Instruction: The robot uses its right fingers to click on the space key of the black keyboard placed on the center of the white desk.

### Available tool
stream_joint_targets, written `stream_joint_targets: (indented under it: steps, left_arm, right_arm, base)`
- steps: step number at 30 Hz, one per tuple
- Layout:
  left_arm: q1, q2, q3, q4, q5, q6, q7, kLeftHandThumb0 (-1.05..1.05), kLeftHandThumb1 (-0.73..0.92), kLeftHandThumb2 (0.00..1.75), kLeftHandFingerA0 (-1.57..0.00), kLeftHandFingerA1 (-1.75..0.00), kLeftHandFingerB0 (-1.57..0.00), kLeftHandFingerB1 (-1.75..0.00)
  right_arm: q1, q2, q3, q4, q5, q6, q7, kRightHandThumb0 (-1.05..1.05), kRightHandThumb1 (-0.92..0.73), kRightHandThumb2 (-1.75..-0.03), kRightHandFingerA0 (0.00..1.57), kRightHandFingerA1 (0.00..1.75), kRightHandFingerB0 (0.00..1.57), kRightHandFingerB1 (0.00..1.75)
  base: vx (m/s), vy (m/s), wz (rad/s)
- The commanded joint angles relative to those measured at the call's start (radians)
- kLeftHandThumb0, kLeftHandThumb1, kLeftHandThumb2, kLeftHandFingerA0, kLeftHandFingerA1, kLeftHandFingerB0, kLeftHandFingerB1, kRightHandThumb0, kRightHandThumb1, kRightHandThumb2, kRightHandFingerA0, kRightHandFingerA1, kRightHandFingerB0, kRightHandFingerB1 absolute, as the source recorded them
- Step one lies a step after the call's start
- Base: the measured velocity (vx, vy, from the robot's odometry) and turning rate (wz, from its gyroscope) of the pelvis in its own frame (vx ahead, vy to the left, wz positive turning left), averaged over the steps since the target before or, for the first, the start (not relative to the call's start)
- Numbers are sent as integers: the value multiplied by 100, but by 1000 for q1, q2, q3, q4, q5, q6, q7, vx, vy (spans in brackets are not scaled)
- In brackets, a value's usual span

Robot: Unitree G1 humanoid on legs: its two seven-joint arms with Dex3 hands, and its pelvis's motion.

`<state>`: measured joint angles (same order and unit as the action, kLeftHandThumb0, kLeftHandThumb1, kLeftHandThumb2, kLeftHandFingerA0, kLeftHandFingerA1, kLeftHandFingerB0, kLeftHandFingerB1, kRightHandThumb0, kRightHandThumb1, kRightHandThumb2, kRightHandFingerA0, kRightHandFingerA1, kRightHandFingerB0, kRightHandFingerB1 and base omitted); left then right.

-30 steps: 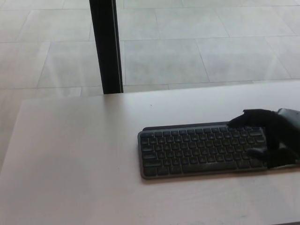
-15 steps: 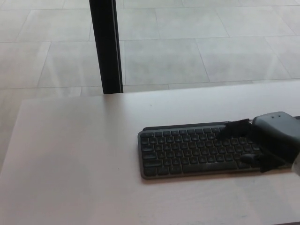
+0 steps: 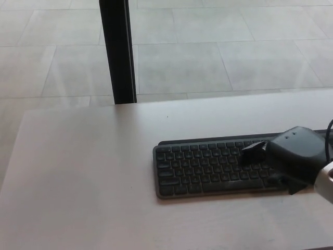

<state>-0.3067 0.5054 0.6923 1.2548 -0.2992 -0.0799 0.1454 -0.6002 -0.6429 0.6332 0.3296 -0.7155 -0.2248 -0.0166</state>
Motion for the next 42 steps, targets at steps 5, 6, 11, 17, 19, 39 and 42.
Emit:
stream_joint_targets:
  steps: [5, 6, 11, 17, 19, 39, 42]
  left_arm:
    - [-9, 34, 7, 7, -31, -17, 6, -42, 49, 54, -78, -76, -73, -61]
    - [-10, 34, 11, 8, -35, -14, 7, -42, 49, 54, -78, -75, -74, -61]
    - [-12, 32, 1, 4, -29, -20, 11, -41, 51, 55, -74, -74, -71, -60]
    - [-12, 34, -7, 5, -35, -20, 13, -40, 51, 54, -74, -73, -71, -60]
    - [-15, 33, -4, 9, -40, -22, 11, -39, 51, 55, -76, -73, -72, -60]
    - [-20, 33, -23, 5, -40, -18, 21, -42, 51, 54, -77, -75, -70, -60]
    - [-28, 33, -4, 4, -62, -17, 6, -41, 52, 55, -73, -77, -71, -61]
  right_arm:
    - [-31, 50, 18, 87, -127, -6, 21, -14, -57, -67, 84, 168, 57, 41]
    - [-32, 55, 18, 88, -131, -2, 29, -13, -56, -69, 85, 169, 57, 41]
    - [-28, 95, 20, 116, -136, -1, 48, -12, -53, -70, 86, 171, 56, 42]
    - [-18, 117, 21, 122, -169, 12, 58, -11, -53, -69, 87, 173, 58, 41]
    - [-19, 123, 17, 134, -171, 11, 57, -16, -54, -66, 82, 175, 59, 41]
    - [-11, 131, -3, 146, -182, -22, 58, -18, -58, -70, 82, 172, 59, 42]
    - [-19, 135, 7, 184, -196, -39, 33, -19, -64, -67, 82, 168, 60, 42]
  base:
    - [0, 0, 0]
    - [0, 0, 0]
    - [0, 0, 0]
    - [0, 0, 0]
    - [0, 0, 0]
    - [0, 0, 0]
    - [0, 0, 0]
